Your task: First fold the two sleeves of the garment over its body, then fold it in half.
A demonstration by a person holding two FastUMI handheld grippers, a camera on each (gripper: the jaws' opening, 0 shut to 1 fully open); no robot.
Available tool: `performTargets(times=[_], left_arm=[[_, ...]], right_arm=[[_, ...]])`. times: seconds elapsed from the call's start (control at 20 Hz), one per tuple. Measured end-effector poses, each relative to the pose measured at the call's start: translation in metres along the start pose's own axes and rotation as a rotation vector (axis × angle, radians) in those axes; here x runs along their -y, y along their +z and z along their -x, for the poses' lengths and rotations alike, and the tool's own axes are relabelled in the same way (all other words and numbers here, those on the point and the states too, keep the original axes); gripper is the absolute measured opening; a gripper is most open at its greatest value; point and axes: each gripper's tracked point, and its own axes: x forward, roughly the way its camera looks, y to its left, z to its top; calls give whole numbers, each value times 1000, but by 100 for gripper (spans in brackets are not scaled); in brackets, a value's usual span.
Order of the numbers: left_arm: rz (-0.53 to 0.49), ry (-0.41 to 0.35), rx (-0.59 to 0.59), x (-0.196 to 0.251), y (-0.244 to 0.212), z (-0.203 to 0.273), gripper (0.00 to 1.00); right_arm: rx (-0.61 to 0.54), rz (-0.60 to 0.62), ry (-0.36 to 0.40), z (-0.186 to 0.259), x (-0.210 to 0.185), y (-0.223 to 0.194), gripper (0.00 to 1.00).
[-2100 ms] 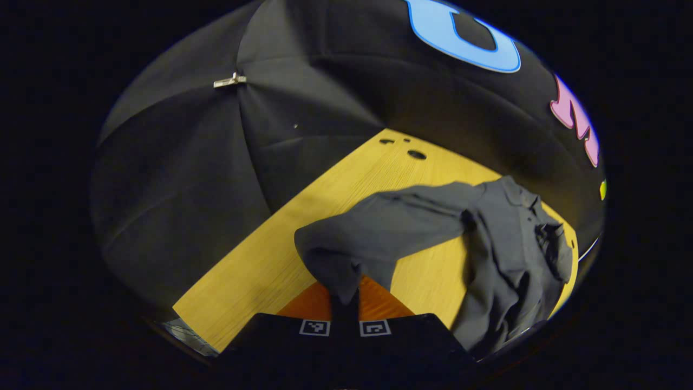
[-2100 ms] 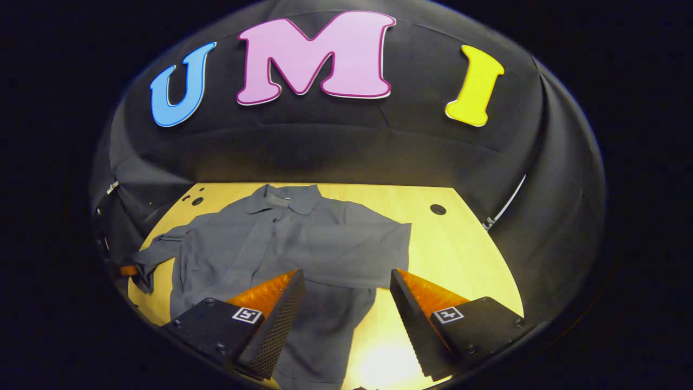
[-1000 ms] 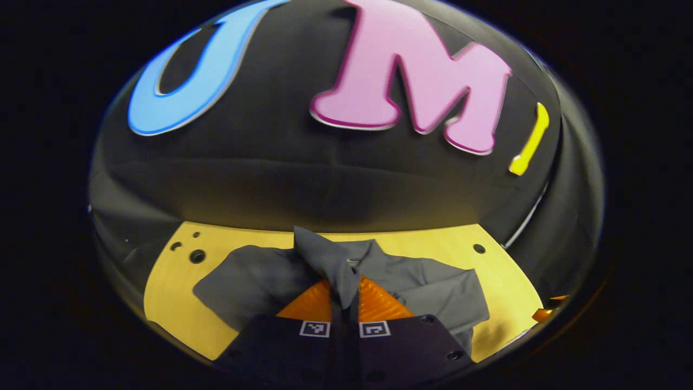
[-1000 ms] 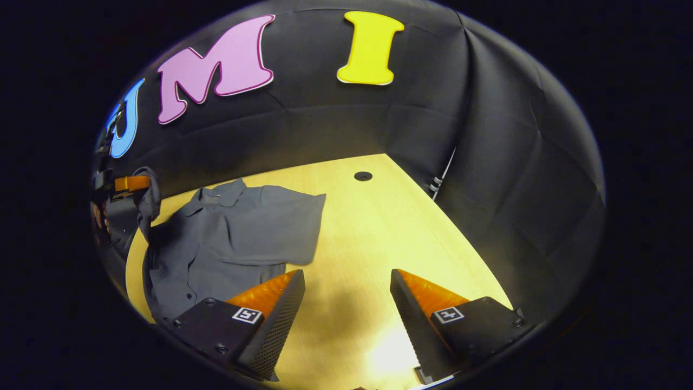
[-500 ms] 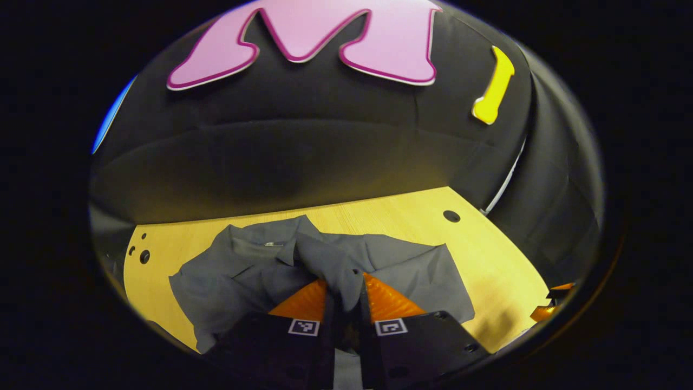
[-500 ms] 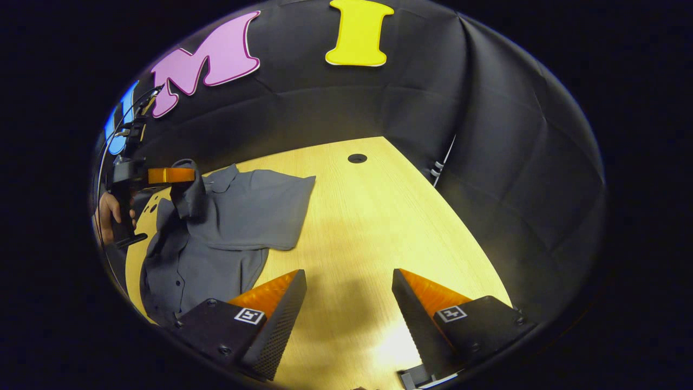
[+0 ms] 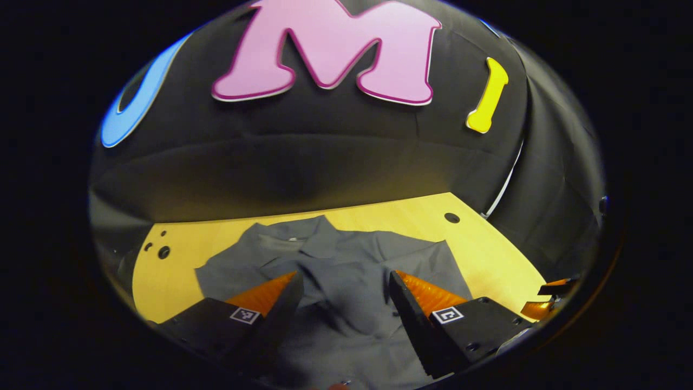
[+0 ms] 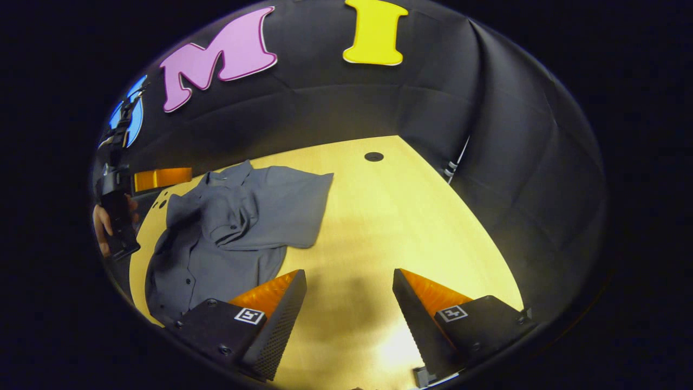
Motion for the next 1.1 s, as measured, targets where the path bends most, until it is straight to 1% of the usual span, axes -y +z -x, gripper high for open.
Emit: performTargets(times=[0.15, 0.25, 0.35, 0.5, 0.65, 0.75, 0.95, 1.1], left_arm=[[-7, 48, -26, -48, -41, 56, 99], [0, 77, -63, -78, -80, 92, 99], [18, 107, -116, -105, -126, 125, 99], [74, 150, -196, -131, -190, 163, 98], [170, 155, -250, -137, -235, 186, 99], [218, 144, -267, -135, -256, 196, 98], [266, 108, -306, -119, -285, 206, 99], [272, 95, -312, -105, -294, 207, 99]], right_arm=[[-26, -2, 31, 7, -38, -19, 99], [-55, -8, 66, 11, -67, -37, 99], [-77, 15, 81, 15, -89, -56, 100], [-112, 53, 90, 17, -112, -83, 100], [-148, 54, 98, 22, -126, -107, 100], [-167, 46, 70, 24, -127, -122, 100], [-212, 19, 63, 25, -137, -149, 99], [-235, 10, 65, 31, -145, -167, 100]])
